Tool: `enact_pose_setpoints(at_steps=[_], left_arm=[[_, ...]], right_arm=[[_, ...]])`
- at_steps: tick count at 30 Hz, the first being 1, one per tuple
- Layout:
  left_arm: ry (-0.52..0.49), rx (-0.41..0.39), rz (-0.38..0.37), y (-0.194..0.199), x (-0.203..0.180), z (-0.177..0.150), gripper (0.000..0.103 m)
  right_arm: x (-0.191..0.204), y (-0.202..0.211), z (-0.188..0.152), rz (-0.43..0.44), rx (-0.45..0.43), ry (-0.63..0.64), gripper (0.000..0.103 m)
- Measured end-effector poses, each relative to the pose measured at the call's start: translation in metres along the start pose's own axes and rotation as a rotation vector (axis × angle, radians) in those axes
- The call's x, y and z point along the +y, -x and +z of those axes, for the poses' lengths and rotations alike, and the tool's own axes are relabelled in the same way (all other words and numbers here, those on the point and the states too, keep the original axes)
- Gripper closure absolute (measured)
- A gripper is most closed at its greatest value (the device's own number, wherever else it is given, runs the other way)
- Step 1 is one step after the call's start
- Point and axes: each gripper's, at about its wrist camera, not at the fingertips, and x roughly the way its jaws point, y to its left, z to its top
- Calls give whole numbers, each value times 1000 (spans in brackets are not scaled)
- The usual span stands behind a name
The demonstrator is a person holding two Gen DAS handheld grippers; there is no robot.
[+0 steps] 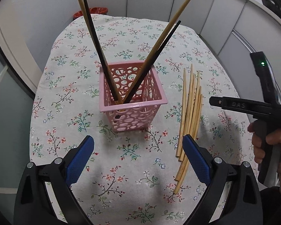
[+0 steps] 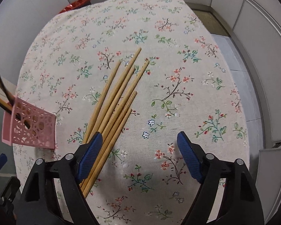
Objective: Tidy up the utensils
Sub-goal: 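Grasp another wooden chopstick with the right tool while the left tool approaches the bundle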
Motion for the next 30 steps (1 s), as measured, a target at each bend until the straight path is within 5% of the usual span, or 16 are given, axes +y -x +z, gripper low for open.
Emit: enact_pose_setpoints(at_steps=[6,13,21,23,25,30], left_arm=[[-17,5,8,-2,1,-1,11],[-20,6,10,-2,2,-2,11],[-39,-2,19,1,-1,-3,11],[-47,-5,22,2,-3,-3,11],[-57,-7,22,2,-7,-3,11],[-102,-21,12,8,-19,-4,11]], right_arm=[[5,-17,2,-17,46,-10,46],[11,-20,4,-35,41,-4,49],[29,-24,2,-154,79,72,57],[36,-23,0,-145,65,95,66],[39,-21,-1,-133,68,112,87],[17,-15,0,-68,86,30,98]])
